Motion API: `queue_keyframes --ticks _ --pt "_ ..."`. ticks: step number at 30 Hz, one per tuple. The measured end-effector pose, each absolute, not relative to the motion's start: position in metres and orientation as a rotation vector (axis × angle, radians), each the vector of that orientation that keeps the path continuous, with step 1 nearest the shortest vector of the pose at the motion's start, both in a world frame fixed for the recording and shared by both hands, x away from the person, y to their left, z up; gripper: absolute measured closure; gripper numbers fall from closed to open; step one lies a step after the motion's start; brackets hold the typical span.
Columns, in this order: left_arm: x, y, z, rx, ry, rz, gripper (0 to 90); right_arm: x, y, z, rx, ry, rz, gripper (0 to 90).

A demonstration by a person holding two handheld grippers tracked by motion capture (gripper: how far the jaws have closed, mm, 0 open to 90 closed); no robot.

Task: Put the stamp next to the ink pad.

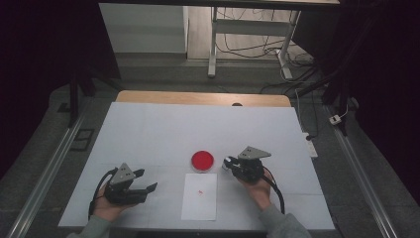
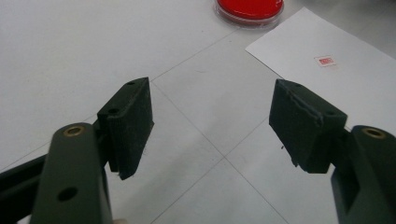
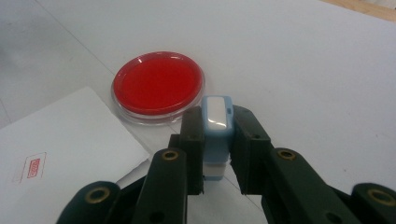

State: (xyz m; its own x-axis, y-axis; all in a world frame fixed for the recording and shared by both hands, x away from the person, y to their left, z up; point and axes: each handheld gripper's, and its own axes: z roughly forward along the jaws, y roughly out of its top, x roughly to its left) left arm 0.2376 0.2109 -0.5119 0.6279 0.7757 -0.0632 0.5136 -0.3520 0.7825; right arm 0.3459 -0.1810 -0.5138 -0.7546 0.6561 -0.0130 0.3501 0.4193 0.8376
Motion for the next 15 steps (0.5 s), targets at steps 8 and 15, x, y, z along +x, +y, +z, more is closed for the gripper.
queue_keyframes --ticks 8,15 --pt "0.238 0.212 -0.512 2.032 1.013 0.404 30.3 0.346 -0.183 -0.511 0.87 2.331 1.276 60.0" --pt "0.238 0.212 -0.513 2.035 1.014 0.402 30.3 0.337 -0.197 -0.498 0.846 2.29 1.323 50.5"
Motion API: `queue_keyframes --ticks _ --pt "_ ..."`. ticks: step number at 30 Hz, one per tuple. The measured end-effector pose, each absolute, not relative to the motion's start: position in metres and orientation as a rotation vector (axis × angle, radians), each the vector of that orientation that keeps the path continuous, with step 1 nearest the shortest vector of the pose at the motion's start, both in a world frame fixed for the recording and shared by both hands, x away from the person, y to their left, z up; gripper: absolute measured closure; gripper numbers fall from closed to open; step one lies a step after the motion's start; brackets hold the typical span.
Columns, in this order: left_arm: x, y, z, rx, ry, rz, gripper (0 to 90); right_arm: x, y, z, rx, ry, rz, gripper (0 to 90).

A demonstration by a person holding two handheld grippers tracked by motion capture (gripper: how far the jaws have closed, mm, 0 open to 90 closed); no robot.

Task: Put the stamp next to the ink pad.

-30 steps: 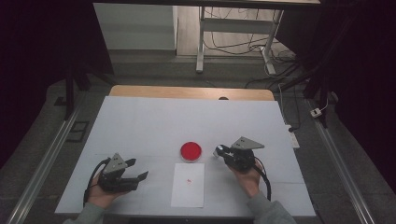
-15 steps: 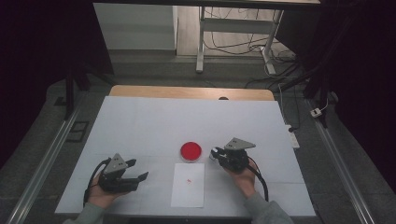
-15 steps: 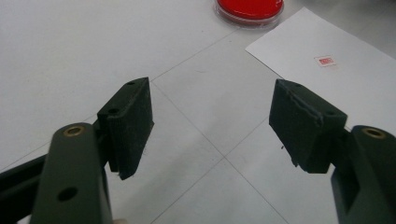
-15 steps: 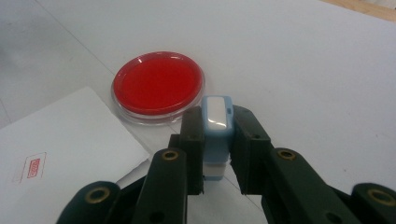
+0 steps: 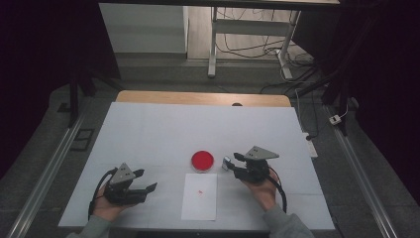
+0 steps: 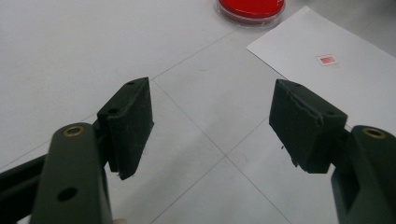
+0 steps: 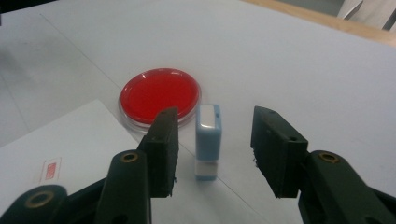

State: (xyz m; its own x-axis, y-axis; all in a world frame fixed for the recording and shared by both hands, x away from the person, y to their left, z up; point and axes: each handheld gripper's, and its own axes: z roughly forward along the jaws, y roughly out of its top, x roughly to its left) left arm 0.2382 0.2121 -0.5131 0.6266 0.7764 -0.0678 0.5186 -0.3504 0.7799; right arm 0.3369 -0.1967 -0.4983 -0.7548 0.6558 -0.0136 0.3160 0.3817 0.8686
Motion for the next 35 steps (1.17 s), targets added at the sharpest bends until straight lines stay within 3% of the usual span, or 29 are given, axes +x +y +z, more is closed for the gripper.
queue_keyframes --ticks 18,35 --pt "0.238 0.214 -0.514 2.04 1.006 0.39 30.3 0.287 -0.29 -0.488 0.85 2.201 1.367 46.0" --pt "0.238 0.213 -0.513 2.038 1.002 0.391 30.3 0.282 -0.302 -0.497 0.837 2.23 1.296 46.2"
